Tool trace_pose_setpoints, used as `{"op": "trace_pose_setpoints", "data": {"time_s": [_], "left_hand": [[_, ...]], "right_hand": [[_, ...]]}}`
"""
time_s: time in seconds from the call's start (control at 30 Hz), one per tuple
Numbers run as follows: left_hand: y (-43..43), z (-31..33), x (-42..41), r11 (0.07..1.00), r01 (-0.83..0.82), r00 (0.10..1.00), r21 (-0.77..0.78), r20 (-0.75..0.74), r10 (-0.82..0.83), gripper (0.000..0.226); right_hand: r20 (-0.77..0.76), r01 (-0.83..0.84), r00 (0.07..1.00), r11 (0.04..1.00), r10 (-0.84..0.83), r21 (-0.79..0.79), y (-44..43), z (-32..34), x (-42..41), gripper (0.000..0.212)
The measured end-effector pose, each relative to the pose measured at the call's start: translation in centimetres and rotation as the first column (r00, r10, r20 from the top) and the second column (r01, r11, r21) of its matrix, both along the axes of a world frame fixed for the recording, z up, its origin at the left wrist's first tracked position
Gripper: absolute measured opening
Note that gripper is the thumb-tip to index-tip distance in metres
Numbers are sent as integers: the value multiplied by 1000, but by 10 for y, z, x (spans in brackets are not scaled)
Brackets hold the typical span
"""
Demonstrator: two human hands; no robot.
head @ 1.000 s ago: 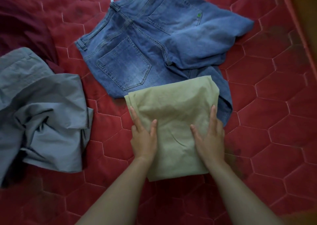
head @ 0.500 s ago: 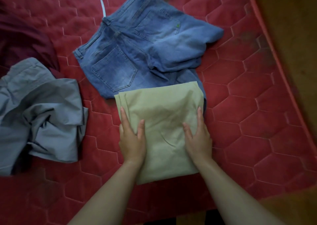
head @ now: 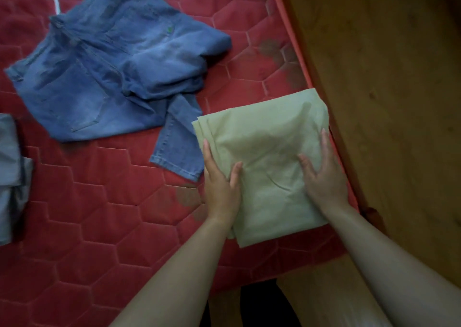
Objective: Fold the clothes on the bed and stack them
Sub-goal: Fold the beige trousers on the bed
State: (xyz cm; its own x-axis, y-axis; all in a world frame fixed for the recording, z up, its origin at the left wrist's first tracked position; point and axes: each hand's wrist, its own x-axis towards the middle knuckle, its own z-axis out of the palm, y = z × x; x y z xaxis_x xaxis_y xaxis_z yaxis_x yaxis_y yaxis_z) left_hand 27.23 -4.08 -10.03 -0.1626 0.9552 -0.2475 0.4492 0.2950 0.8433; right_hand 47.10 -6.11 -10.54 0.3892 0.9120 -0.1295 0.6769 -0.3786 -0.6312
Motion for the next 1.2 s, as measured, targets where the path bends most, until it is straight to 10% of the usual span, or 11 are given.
{"op": "trace_pose_setpoints", "data": {"time_s": [0.17, 0.33, 0.63, 0.93, 1.2], "left_hand": [[-17, -33, 18, 987, -11, 947, -161, -318, -42, 84], [9, -31, 27, 949, 312, 734, 38, -644, -215, 66], [30, -59, 12, 858, 502, 530, -108, -745, -404, 56], [39, -48, -5, 988, 110, 874, -111, -463, -149, 72], [39, -52, 8, 995, 22, 977, -97, -210, -42, 68]], "right_hand": [[11, -127, 991, 971, 132, -204, -7, -30, 25, 71], [327, -133, 935, 991, 137, -35, 12, -24, 12, 66], [324, -418, 823, 883, 467, -212, 32, -45, -24, 65], [353, -305, 851, 914, 388, -268, 61, -44, -24, 59], [403, -274, 843, 929, 356, -248, 59, -57, -35, 62]]}}
